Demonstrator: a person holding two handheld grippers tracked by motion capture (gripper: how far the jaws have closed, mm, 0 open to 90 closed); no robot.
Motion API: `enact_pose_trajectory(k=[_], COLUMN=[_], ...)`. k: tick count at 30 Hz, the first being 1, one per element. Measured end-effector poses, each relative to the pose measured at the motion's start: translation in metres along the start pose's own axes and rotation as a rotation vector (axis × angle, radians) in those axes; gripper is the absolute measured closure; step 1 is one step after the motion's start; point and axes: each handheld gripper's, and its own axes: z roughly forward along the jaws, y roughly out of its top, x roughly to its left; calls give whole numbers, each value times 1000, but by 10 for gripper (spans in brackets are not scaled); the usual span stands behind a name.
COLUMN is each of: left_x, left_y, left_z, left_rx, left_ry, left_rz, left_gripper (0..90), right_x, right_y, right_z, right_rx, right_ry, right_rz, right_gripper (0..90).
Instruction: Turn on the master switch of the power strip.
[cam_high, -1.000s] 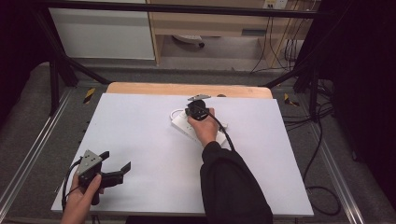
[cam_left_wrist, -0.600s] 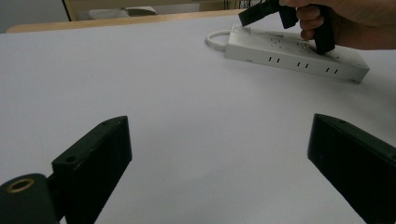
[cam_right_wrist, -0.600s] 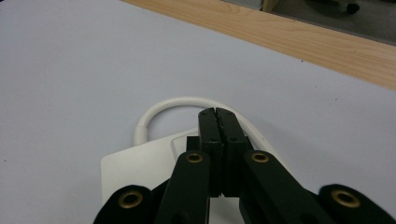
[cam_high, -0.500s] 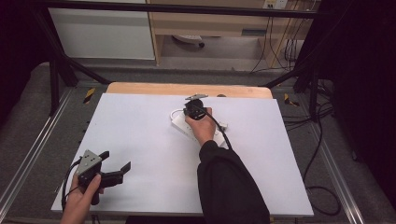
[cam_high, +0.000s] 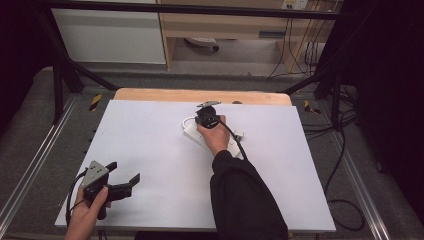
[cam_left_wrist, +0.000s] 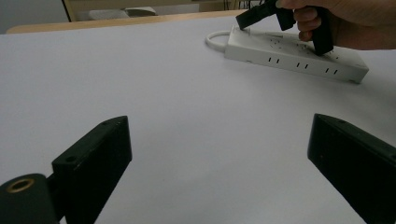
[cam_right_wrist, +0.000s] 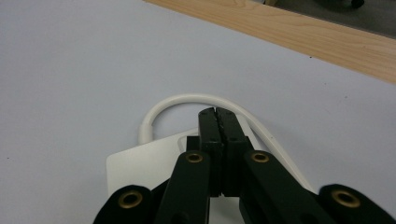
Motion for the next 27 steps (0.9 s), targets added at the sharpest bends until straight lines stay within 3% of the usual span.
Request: enact_pose_trajectory(k=[27], left_x=[-1], left_y=[0], left_z=[0], left_rx=[4], left_ry=[2], left_rz=[2], left_gripper=[63], right_x=[-2], right_y=[2], right_z=[0], right_rx=[29], right_ry=[9], right_rz=[4], right_gripper=[900])
